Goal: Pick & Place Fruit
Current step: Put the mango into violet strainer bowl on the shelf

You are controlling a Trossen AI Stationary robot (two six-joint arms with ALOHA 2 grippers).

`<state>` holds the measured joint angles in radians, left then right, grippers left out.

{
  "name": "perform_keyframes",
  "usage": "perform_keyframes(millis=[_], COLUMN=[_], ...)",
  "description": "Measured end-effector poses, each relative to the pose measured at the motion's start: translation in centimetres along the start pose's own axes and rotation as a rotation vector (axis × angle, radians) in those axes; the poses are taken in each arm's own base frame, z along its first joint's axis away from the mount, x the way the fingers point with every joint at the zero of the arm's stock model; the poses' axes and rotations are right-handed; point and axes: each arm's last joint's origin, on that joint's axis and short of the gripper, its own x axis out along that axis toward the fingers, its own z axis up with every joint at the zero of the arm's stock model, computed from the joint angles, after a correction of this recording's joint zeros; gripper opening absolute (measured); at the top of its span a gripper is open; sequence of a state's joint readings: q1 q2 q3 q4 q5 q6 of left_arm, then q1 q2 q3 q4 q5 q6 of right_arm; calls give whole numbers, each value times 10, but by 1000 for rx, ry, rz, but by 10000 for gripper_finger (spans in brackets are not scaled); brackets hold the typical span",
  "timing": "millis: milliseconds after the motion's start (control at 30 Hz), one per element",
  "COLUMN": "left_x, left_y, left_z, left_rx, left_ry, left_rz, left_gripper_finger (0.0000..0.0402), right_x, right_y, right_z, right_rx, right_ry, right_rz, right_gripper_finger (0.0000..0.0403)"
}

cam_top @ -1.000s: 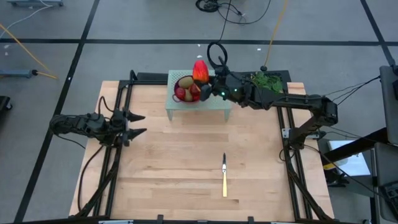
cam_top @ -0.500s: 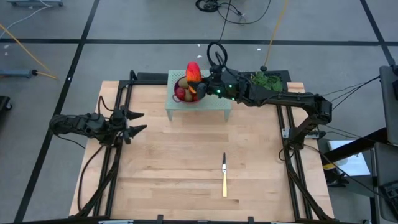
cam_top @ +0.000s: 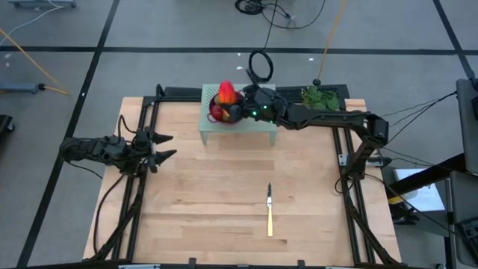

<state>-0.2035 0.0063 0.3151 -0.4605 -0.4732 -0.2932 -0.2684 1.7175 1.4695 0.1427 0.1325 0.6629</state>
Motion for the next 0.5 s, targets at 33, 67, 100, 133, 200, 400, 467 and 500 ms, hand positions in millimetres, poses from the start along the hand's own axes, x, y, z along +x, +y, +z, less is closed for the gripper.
perform_keyframes(millis=[33,67,100,133,200,400,467,500], left_x=[0,0,0,0,0,0,0,0], left_y=[0,0,0,0,0,0,0,0], left_z=[0,0,0,0,0,0,0,0], left_rx=[0,0,1,0,1,1,2,2], left_ry=[-1,0,1,0,0,-1,-1,-1], left_rz=[1,0,0,0,0,1,1,1], left_gripper_finger=[310,310,310,310,310,310,310,310], right_x=[1,1,1,1,3,1,1,1], right_y=[-2,-2,-2,-2,-2,-2,-3,-4], right_z=[-2,-3,-3,-3,-6,-8,-8,-9], right_rx=[-13,-28,-38,-45,-61,-119,-135,-149], right_ry=[12,13,18,22,15,26,36,45], right_rz=[-9,-10,-15,-22,-41,-65,-72,-78], right_gripper_finger=[227,227,227,227,227,229,229,229])
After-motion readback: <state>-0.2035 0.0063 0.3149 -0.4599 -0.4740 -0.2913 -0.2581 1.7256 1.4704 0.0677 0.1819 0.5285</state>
